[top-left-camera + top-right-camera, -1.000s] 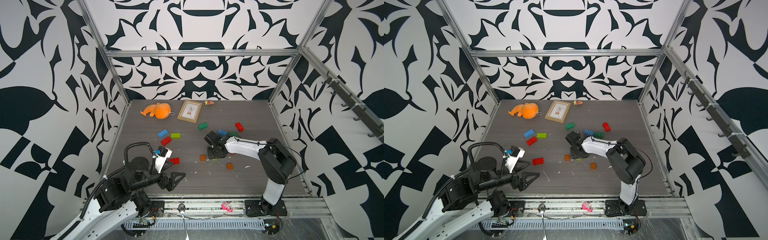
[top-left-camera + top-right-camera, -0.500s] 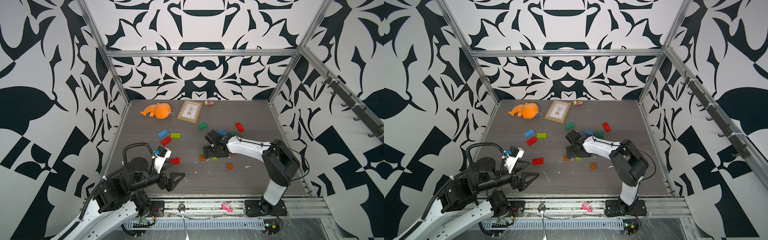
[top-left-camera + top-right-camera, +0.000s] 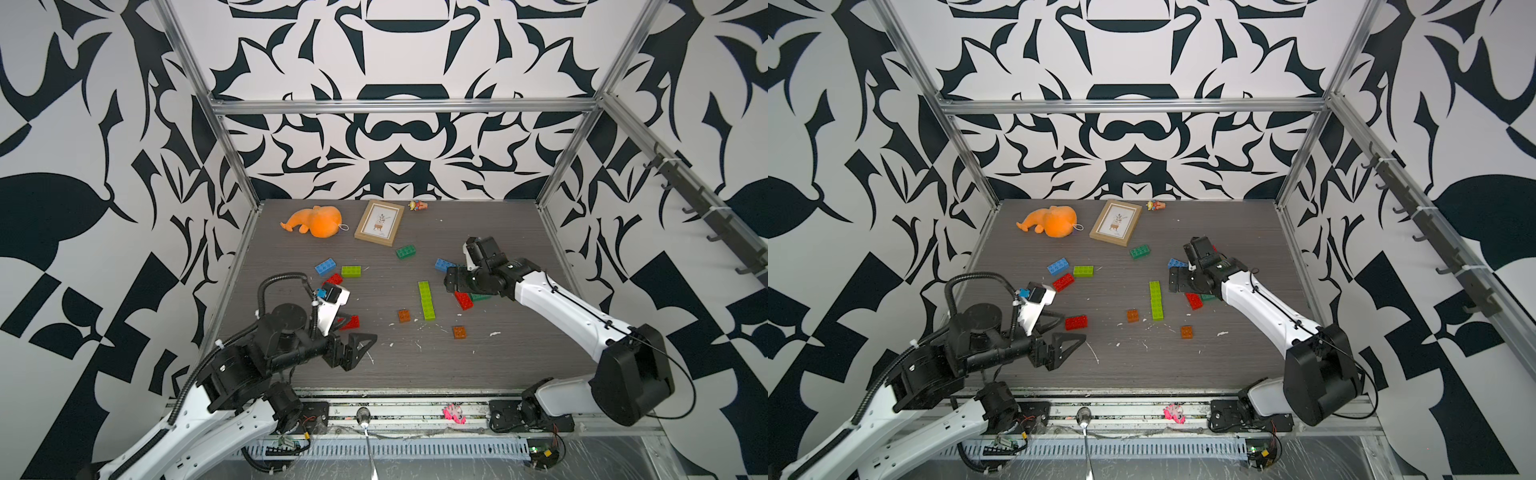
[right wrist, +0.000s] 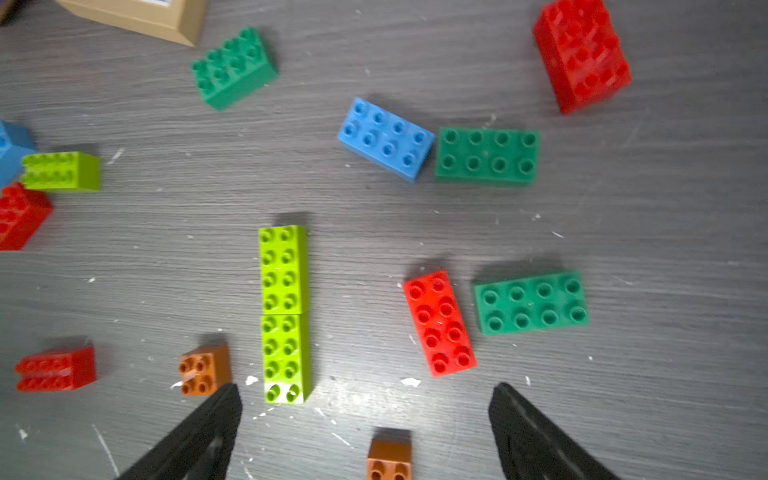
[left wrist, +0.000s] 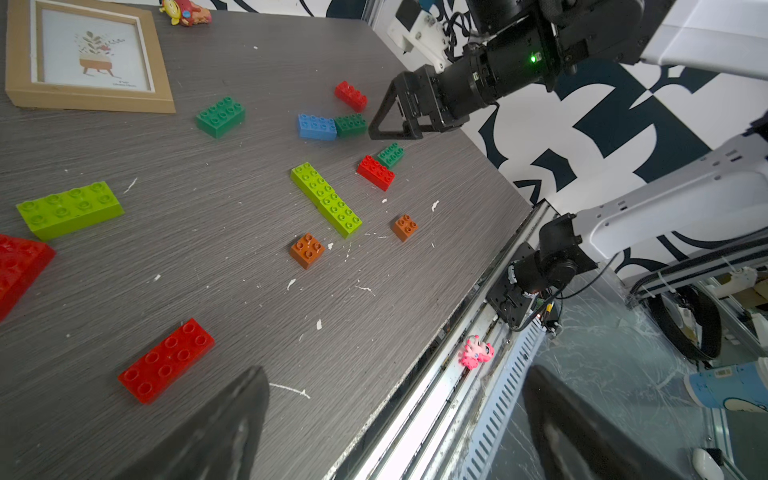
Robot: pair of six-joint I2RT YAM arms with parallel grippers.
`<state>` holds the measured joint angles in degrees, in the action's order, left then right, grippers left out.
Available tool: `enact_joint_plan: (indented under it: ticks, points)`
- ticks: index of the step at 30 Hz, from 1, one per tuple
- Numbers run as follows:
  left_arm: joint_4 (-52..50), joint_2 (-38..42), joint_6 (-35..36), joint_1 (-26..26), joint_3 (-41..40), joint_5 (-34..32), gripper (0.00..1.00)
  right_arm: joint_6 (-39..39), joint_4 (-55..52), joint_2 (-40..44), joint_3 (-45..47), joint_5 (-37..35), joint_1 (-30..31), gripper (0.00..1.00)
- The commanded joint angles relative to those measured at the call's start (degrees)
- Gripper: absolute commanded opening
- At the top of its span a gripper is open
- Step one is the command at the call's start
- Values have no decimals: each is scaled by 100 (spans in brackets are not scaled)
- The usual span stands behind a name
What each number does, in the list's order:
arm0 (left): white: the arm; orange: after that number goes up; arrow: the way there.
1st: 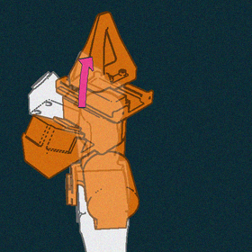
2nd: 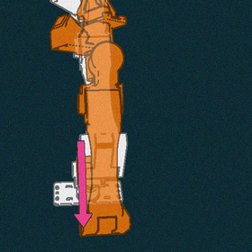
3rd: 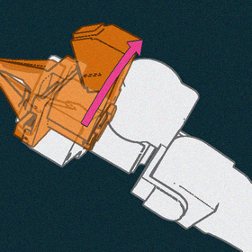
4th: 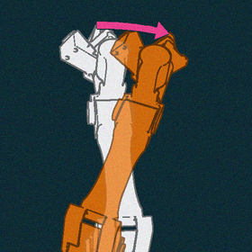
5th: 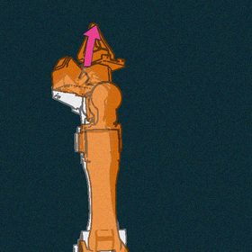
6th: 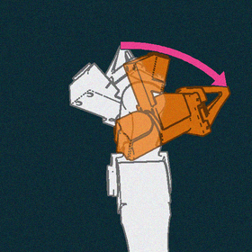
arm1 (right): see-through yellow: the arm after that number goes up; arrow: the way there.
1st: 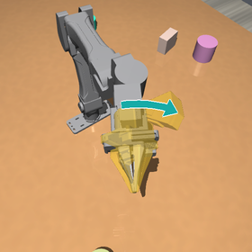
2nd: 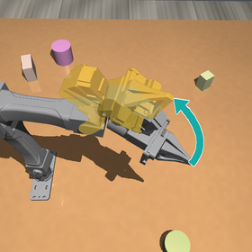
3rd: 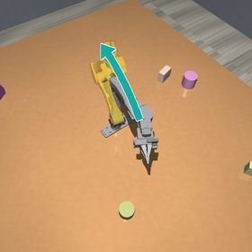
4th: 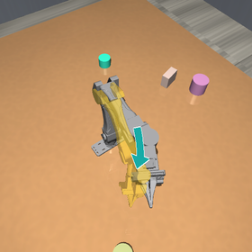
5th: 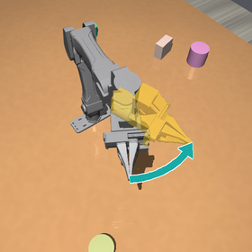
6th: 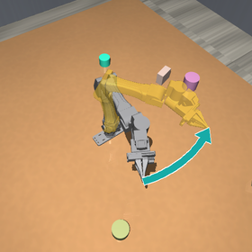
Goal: Assemble a small pinwheel with lego
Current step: Pick up the lego brick from the center of the board.
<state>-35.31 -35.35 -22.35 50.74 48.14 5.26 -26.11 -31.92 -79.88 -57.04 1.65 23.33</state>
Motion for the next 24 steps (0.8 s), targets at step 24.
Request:
enact_joint_plan:
  ticks: [24]
  points:
    - [2054,-1870,1397,-7,142,1226,100,687,313,-2005,-949,248,-224,89]
